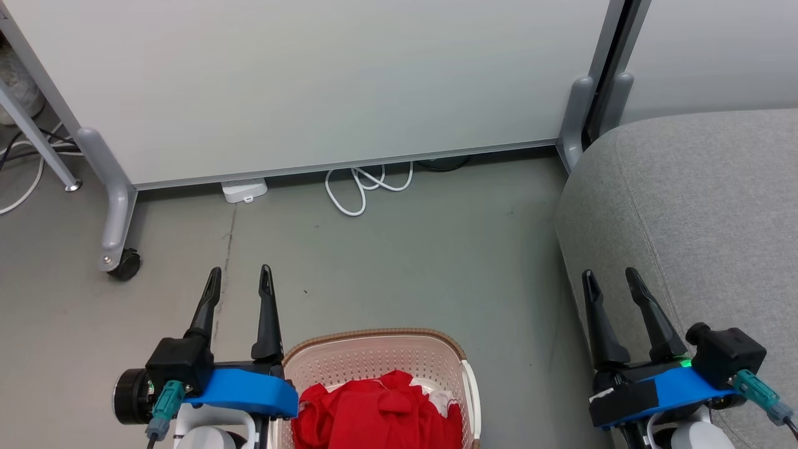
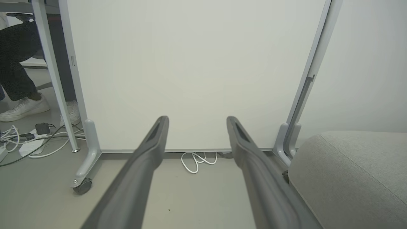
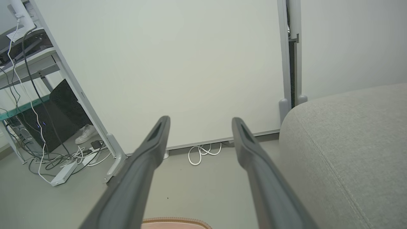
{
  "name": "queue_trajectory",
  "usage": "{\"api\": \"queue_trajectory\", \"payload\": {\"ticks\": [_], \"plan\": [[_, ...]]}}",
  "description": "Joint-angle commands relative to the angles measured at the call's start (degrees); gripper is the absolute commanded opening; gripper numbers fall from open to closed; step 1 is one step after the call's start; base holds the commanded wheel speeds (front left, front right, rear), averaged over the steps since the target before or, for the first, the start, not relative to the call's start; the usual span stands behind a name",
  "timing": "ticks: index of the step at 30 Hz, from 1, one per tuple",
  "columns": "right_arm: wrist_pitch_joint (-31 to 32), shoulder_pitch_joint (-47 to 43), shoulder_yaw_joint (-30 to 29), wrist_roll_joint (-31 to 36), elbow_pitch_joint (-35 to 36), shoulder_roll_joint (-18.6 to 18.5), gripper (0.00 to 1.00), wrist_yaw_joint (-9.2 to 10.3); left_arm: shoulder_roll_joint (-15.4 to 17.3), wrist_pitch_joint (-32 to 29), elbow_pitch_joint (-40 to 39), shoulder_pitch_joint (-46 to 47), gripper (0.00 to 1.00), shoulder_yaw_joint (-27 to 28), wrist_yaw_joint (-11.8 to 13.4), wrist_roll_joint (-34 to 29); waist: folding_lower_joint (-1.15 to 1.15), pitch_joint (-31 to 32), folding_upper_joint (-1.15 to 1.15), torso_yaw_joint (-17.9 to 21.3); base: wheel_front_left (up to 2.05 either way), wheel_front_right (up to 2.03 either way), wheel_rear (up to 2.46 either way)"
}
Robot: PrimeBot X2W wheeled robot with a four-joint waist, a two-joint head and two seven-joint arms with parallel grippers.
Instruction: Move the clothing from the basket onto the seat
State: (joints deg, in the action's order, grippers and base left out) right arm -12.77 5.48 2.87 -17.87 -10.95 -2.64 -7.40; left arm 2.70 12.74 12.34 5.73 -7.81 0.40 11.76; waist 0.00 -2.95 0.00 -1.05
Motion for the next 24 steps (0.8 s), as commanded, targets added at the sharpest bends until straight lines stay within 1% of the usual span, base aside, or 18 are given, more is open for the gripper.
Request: {"api": "queue_trajectory", "payload": {"ticks": [1,8,20,24], "plan": [[-0.6,0.8,0.2,1.2,0.2,-0.4,1.0,-0.13,0.3,0.6,-0.1,0.8,1.0,-0.1,-0.4,-1.3,0.0,0.0,0.0,0.0,0.0,0.0,0.0],[-1.2,0.9,0.7,4.0,0.2,-0.4,1.0,-0.14,0.3,1.2,0.0,0.8,1.0,-0.5,-1.0,-4.1,0.0,-0.2,0.0,0.0,0.0,0.0,0.0],[-2.5,1.2,1.4,8.4,0.2,-0.4,1.0,-0.15,0.3,2.5,0.3,0.9,1.0,-1.4,-0.7,-8.5,0.0,-0.7,0.0,0.0,0.0,0.0,0.0],[-2.5,1.3,1.4,8.2,0.0,-0.4,1.0,-0.16,0.3,2.5,0.6,0.9,1.0,-1.3,-0.9,-8.1,0.0,-0.7,0.0,0.1,0.0,0.0,0.0]]}}
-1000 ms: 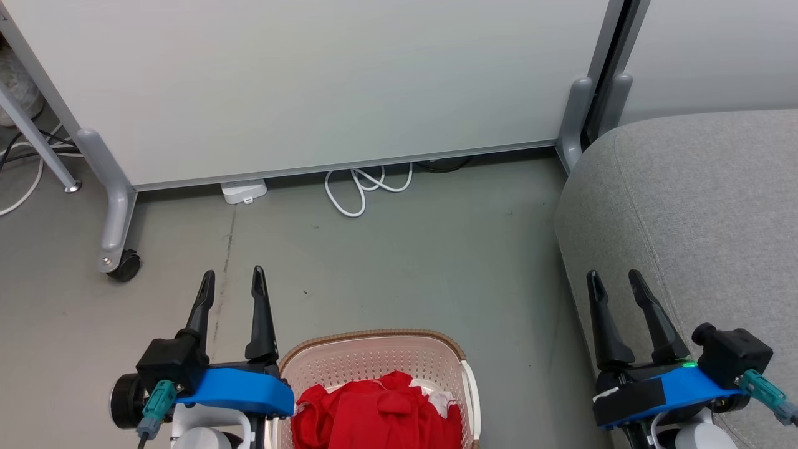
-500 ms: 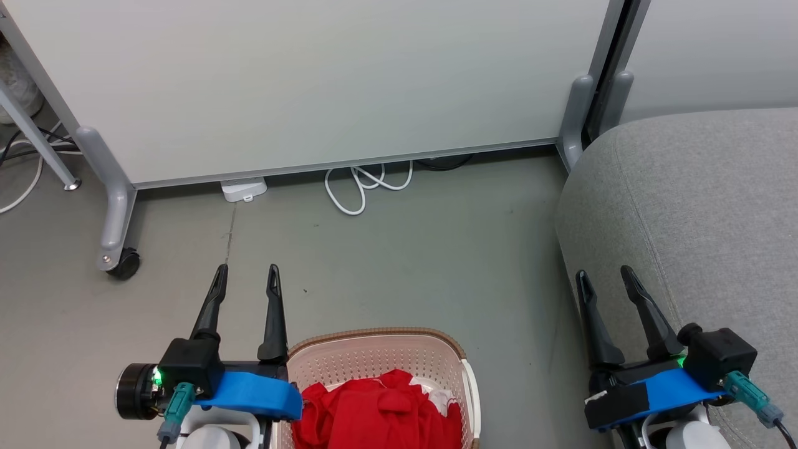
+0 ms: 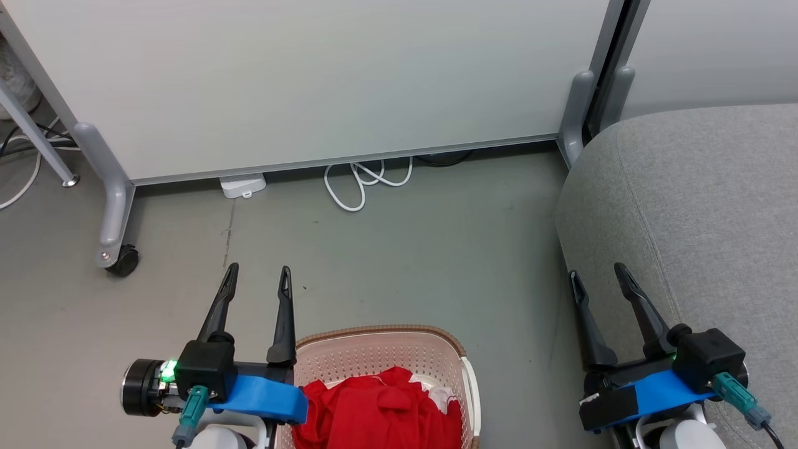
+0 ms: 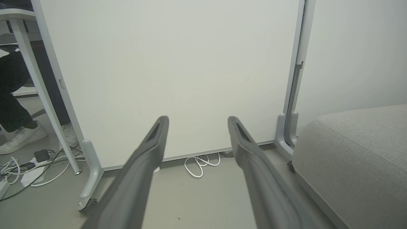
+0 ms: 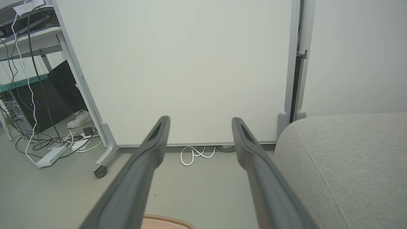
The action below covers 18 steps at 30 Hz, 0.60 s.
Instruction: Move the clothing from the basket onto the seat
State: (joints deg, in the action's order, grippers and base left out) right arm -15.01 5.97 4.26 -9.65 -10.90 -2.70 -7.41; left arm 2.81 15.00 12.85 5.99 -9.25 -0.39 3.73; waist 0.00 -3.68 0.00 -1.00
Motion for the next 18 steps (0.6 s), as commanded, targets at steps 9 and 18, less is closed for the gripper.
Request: {"api": "queue_trajectory", "payload": {"ticks": [9,18], "plan": [[-0.2,0.6,0.1,-0.5,-0.6,-0.3,1.0,-0.15,0.1,0.3,0.7,0.3,1.0,0.6,-0.4,1.8,0.0,0.4,0.0,0.1,0.0,0.0,0.0],[-0.2,0.7,0.1,-0.6,-0.7,-0.3,1.0,-0.15,0.1,0.3,1.1,0.4,1.0,0.8,-0.6,2.2,0.0,0.5,0.0,0.1,0.0,0.0,0.0]]}}
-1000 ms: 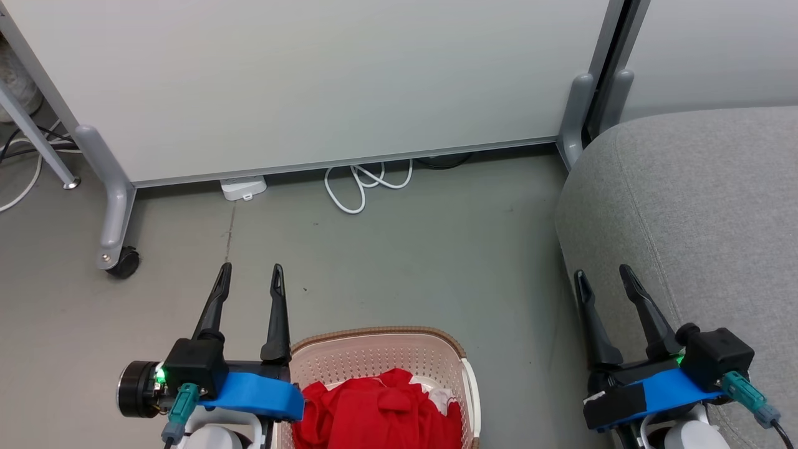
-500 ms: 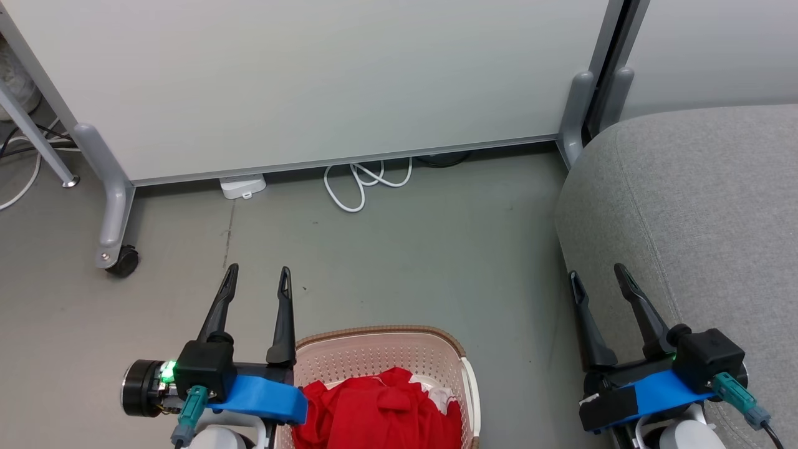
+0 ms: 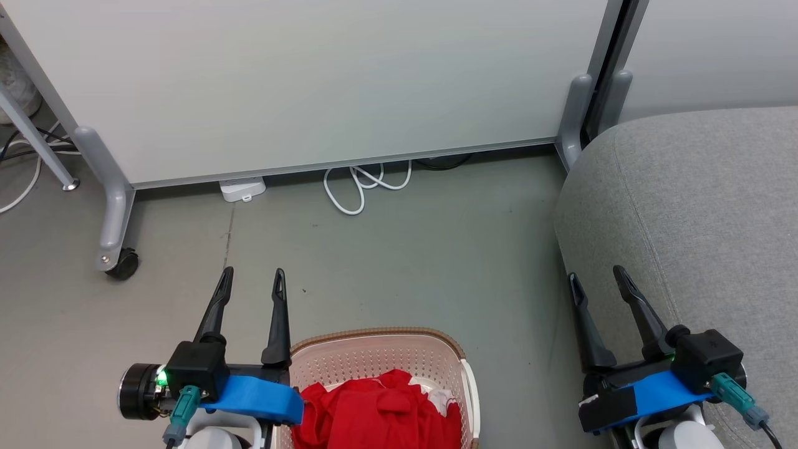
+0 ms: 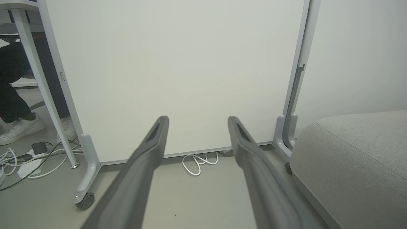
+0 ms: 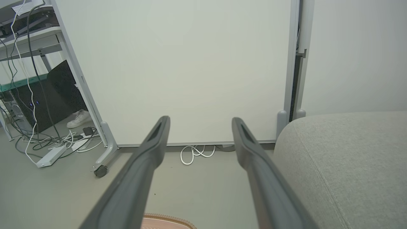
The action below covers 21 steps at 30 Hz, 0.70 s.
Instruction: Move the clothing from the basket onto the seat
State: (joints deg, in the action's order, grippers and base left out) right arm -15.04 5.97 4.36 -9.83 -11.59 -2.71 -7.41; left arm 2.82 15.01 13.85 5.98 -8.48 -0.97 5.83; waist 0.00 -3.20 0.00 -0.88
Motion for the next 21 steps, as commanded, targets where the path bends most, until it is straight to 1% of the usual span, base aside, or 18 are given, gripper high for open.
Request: {"api": "queue_trajectory", "payload": {"ticks": [1,8,15,21], "plan": [[-0.2,0.7,0.1,-0.4,0.0,-0.3,1.0,-0.15,0.1,0.3,0.1,0.4,1.0,0.1,0.0,0.1,0.0,0.0,0.0,0.0,0.0,0.0,0.0],[-0.2,0.8,-0.1,-0.5,0.2,-0.3,1.0,-0.15,0.1,0.3,0.7,1.4,1.0,-0.1,-0.6,-0.2,0.0,-0.4,0.0,0.0,0.0,0.0,0.0],[-0.2,1.9,0.0,-0.4,0.8,-0.3,1.0,-0.14,0.1,0.2,3.7,4.5,1.0,0.2,-2.7,-1.4,0.0,-2.4,0.0,0.5,0.0,0.0,0.0],[-0.2,3.2,-0.1,-0.8,1.5,-0.3,1.0,-0.14,0.3,0.2,9.1,7.6,1.0,-0.1,-4.6,-2.2,0.0,-5.3,0.0,1.8,0.0,0.0,0.0]]}}
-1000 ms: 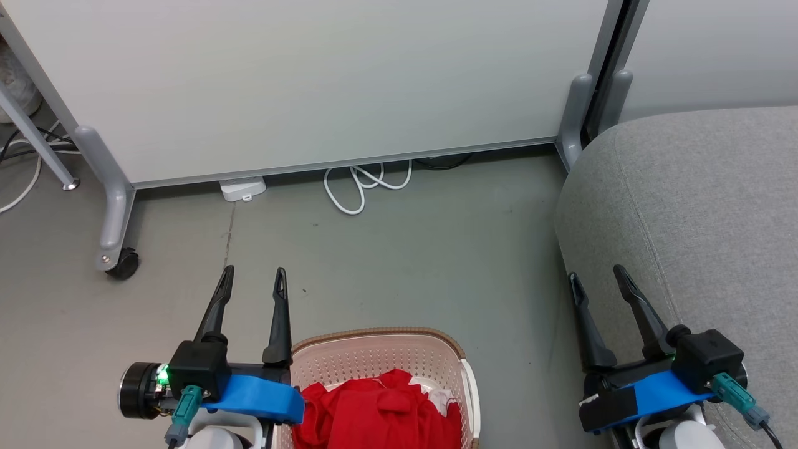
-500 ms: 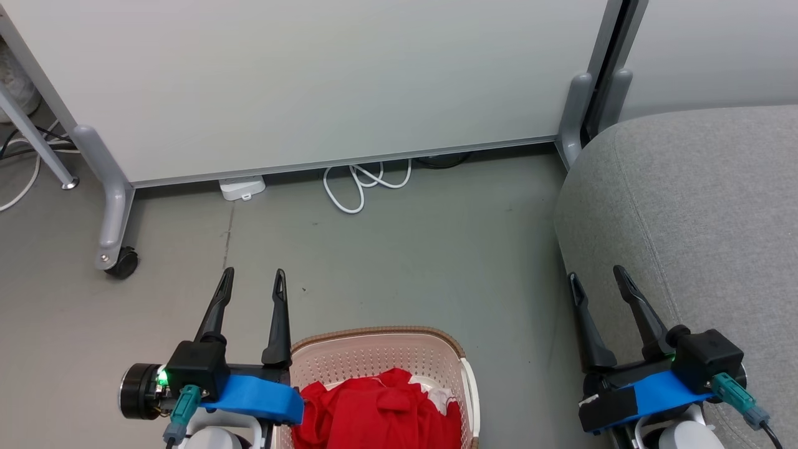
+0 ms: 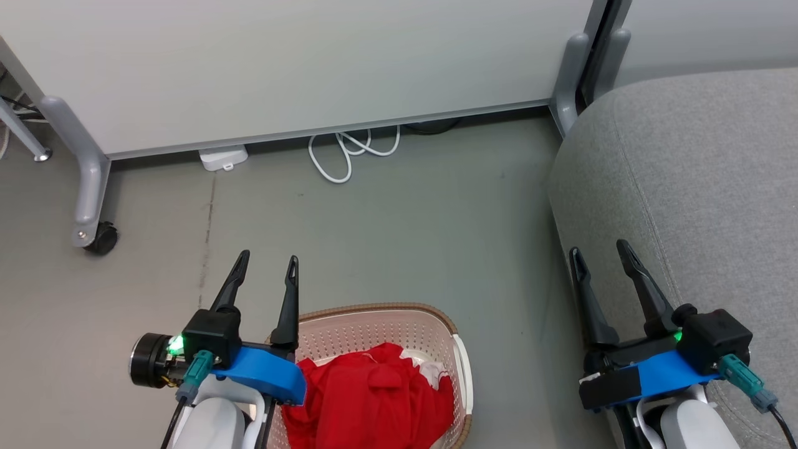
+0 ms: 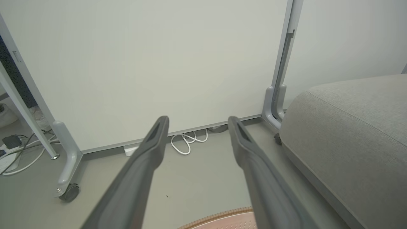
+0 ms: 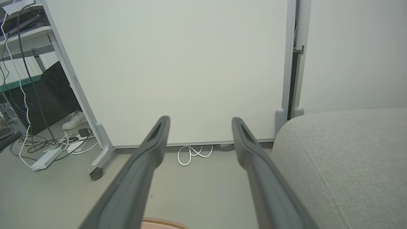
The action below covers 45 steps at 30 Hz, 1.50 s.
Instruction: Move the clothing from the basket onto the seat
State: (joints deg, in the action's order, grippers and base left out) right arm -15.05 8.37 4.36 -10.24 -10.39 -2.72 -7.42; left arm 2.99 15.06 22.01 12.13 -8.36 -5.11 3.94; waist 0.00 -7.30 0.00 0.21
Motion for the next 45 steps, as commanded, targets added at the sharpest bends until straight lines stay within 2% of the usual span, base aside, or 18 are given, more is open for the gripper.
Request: {"api": "queue_trajectory", "payload": {"ticks": [1,13,18,29,36,45], "plan": [[-0.2,1.1,-0.1,-0.5,0.4,-0.3,1.0,-0.13,0.3,0.2,1.9,1.8,1.0,-0.5,-0.6,-0.6,0.0,-1.8,0.0,1.0,0.0,0.0,0.0],[-0.2,6.2,-0.1,-1.0,2.4,-0.3,1.0,-0.13,1.3,0.2,14.9,9.5,1.0,-3.6,-2.0,-0.9,0.0,-11.8,0.0,3.3,0.0,0.0,0.0],[-0.2,9.2,0.2,-1.2,3.5,-0.3,1.0,-0.13,2.0,0.2,23.4,13.9,1.0,-5.6,-2.4,-0.5,0.0,-17.0,0.0,4.5,0.0,0.0,0.0],[-0.2,13.7,0.2,-0.2,5.2,-0.2,1.0,-0.12,1.5,0.1,40.0,24.2,1.0,-13.3,-2.5,2.4,0.0,-26.9,0.0,5.6,0.0,0.0,0.0],[-0.2,16.4,1.1,-0.6,6.2,-0.2,1.0,-0.12,1.6,-0.7,46.9,28.3,1.0,-18.7,-2.3,4.8,0.0,-31.8,0.0,7.2,0.0,0.0,0.0],[-0.2,17.8,-0.2,-0.2,8.1,-0.2,1.0,-0.12,2.4,-5.2,50.5,32.6,1.0,-21.7,-2.3,7.7,0.0,-38.7,0.0,8.5,0.0,0.0,0.0]]}}
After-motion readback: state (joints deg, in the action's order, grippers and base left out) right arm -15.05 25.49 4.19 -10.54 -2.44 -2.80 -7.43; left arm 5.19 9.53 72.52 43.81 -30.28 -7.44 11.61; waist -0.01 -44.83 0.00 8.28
